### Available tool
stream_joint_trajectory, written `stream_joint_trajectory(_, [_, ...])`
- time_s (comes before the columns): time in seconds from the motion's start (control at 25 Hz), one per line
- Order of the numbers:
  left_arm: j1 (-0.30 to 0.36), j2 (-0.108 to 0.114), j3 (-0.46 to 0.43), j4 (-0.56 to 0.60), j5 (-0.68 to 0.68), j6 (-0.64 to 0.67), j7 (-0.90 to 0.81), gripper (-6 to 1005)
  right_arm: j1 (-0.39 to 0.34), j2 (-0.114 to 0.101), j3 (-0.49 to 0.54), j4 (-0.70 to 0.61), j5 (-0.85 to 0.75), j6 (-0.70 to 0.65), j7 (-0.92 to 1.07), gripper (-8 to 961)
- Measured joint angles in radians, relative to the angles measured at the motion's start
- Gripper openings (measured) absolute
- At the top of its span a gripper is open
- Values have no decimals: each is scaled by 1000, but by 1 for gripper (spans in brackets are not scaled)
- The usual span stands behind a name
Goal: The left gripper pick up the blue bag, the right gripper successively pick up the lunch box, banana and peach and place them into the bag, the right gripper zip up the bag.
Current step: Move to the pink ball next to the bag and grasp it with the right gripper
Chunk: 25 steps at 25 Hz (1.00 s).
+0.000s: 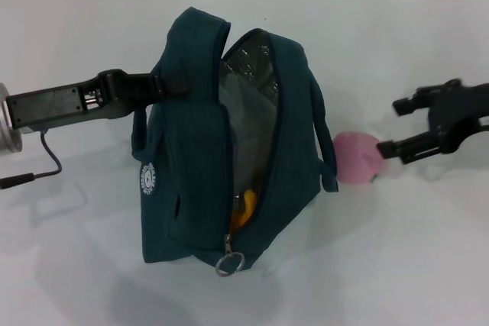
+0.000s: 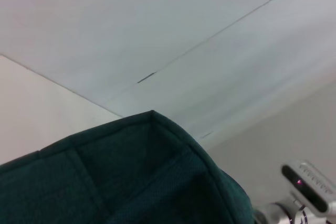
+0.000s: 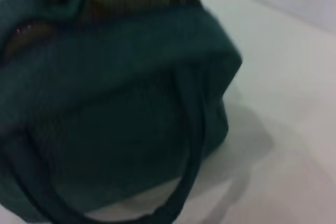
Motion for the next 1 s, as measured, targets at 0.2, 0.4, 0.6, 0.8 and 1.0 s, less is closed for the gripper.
stream_joint_trajectory(0.2, [1, -2, -1, -9, 2, -4, 11, 31, 8, 1, -97, 50, 0, 90, 0, 851])
stream_joint_trajectory(0.4, [1, -2, -1, -19, 2, -6, 23, 31, 16, 1, -144, 78, 0, 137, -1, 833])
stream_joint_trajectory(0.6, [-1, -2, -1, -20, 3, -6, 23, 31, 32, 2, -154, 104, 4, 148, 0, 816])
stream_joint_trajectory(0.8, [-1, -3, -1, -20, 2, -6, 23, 31, 51, 2, -155, 131, -2, 150, 3, 799])
stream_joint_trajectory(1.0, [1, -4, -1, -20, 0, -6, 23, 31, 57, 0, -155, 138, -10, 158, 4, 781])
